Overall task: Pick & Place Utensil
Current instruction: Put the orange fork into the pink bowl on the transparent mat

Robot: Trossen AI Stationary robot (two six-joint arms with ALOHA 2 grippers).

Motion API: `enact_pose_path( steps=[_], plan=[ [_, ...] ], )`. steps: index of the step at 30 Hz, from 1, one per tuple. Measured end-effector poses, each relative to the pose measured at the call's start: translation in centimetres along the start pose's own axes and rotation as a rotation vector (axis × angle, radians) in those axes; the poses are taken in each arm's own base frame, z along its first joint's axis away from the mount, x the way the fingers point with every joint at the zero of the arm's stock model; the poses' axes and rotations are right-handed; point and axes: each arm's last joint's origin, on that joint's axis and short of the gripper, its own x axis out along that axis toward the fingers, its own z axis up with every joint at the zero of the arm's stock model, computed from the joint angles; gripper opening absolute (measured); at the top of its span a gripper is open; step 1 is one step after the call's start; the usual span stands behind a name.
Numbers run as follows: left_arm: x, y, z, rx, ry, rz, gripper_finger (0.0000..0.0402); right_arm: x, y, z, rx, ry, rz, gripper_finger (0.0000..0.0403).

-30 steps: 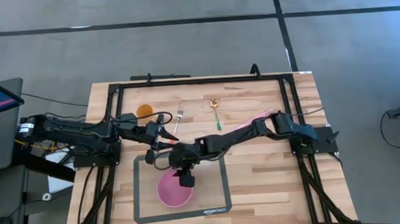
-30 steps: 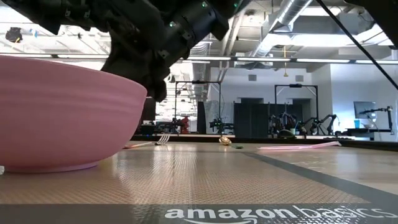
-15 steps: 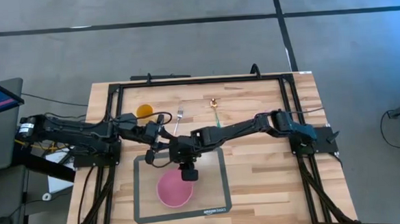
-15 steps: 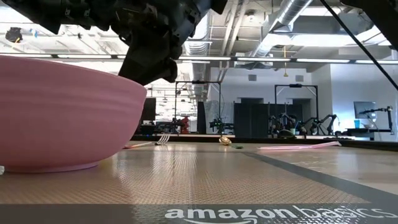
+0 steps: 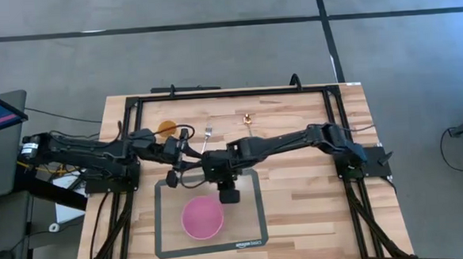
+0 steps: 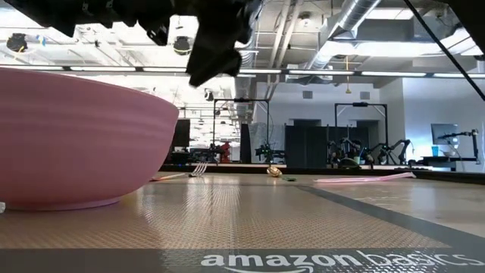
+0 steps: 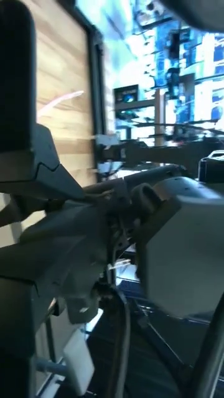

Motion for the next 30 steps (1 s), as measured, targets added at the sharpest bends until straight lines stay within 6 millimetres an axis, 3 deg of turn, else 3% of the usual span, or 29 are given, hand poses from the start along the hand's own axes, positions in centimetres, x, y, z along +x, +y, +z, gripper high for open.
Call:
enact_pose_path(
  steps=[2, 5, 8, 10, 14, 22, 30],
  plan=[
    [0.0, 0.0, -0.2, -0.004, 0.017, -0.005, 0.0106, -1.2, 0.0, -0.2, -0.001, 0.011, -0.022, 0.0118],
    [0.1, -0.1, -1.5, -0.038, 0.1, -0.019, 0.0106, -4.4, -0.3, -0.1, -0.002, -0.033, -0.094, 0.0118],
    [0.0, 0.0, -0.3, -0.02, 0.023, -0.009, 0.0106, -5.9, -0.8, -0.7, 0.027, -0.028, -0.145, 0.0118],
    [0.0, 0.0, -0.7, -0.026, 0.05, -0.004, 0.0106, -6.3, -1.1, -1.3, 0.035, -0.01, -0.152, 0.0118],
    [-0.2, 0.0, -0.3, -0.02, 0.025, 0.013, 0.0106, -9.4, -0.7, -2.7, 0.04, -0.027, -0.154, 0.0118],
    [-0.2, 0.0, -0.5, -0.023, 0.04, 0.028, 0.0106, -12.6, -0.8, -7.5, 0.126, -0.058, -0.308, 0.0118],
    [-0.1, 0.5, -1.8, -0.048, 0.096, 0.194, 0.0106, -12.9, -1.4, -13.9, 0.219, -0.164, -0.352, 0.0118]
  ],
)
